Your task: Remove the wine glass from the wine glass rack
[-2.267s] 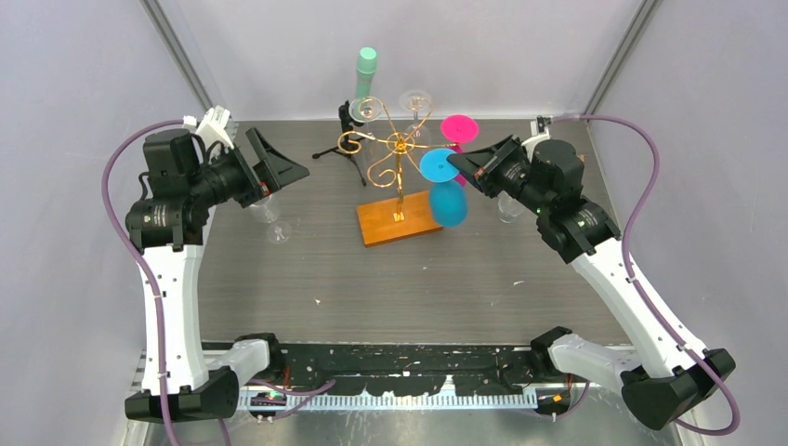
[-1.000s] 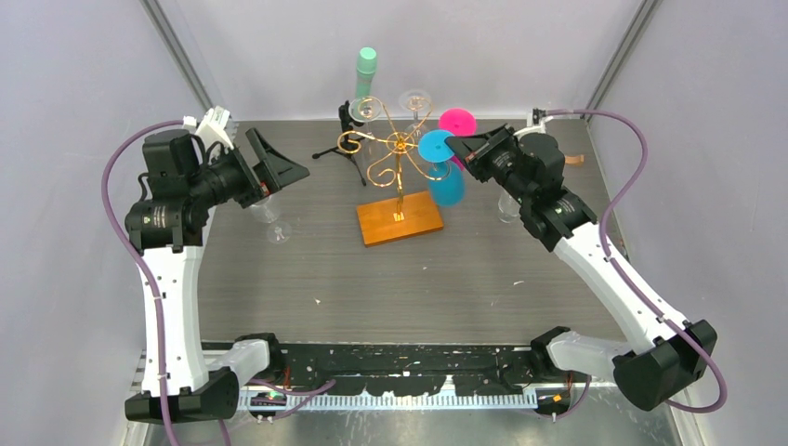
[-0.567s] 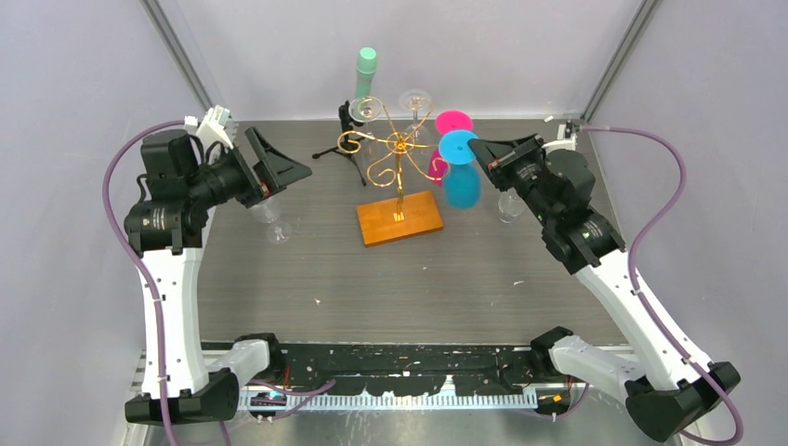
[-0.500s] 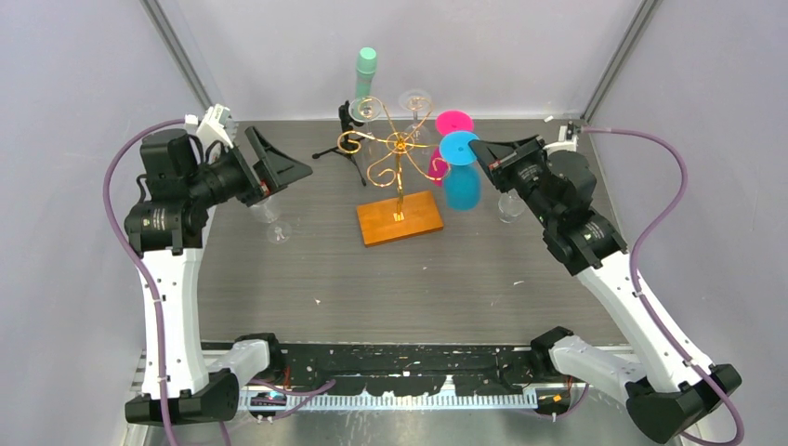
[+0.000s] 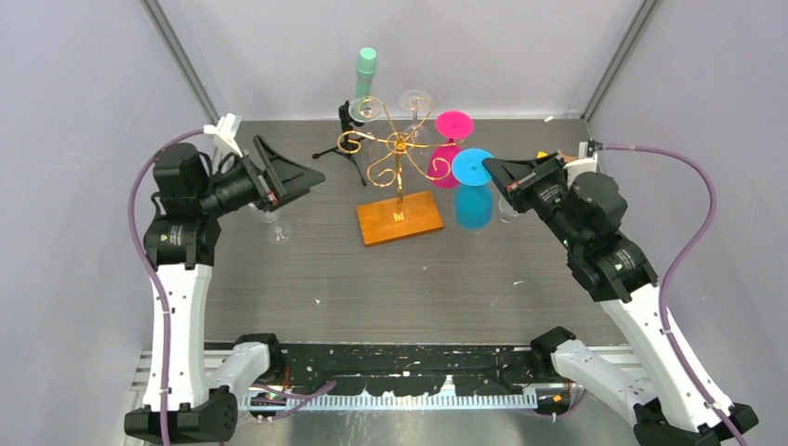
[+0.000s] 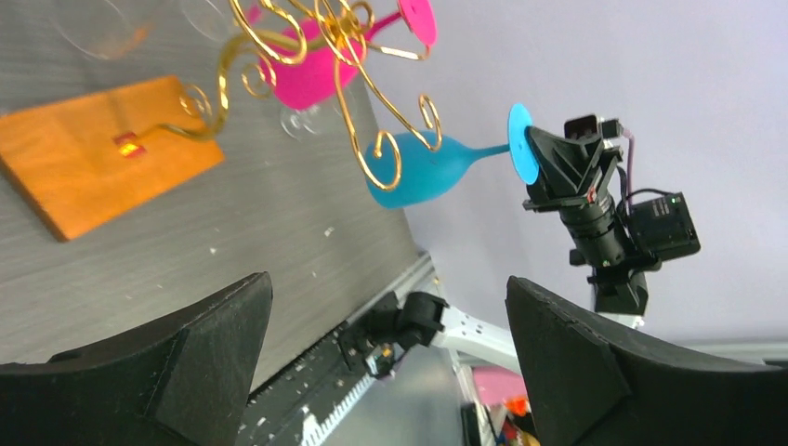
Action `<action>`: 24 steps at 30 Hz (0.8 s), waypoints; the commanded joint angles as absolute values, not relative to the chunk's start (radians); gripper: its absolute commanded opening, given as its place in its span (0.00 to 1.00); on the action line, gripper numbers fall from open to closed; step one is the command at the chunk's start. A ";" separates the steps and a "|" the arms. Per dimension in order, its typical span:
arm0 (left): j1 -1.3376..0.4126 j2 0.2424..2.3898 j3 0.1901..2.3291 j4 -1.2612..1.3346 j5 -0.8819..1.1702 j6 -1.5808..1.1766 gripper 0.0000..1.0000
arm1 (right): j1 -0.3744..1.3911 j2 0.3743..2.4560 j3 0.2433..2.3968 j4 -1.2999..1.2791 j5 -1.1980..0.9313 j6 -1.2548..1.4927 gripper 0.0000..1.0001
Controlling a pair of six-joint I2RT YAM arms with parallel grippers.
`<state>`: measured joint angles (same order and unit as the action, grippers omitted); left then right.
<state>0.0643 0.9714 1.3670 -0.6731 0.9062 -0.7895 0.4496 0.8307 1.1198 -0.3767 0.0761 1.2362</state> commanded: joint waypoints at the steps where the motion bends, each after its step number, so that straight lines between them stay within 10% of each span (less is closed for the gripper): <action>1: -0.020 0.959 1.303 -0.493 0.970 -0.905 1.00 | 0.449 0.809 1.199 -0.321 -0.006 1.144 0.00; 24: -0.331 1.022 1.210 0.108 0.795 -1.328 1.00 | 0.449 0.850 1.264 0.275 -0.304 1.337 0.00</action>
<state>-0.2970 1.0039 1.2308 -0.1646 0.8467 -1.1732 0.4496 0.8047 1.2793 -0.0116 -0.1890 1.1881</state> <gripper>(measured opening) 0.994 0.036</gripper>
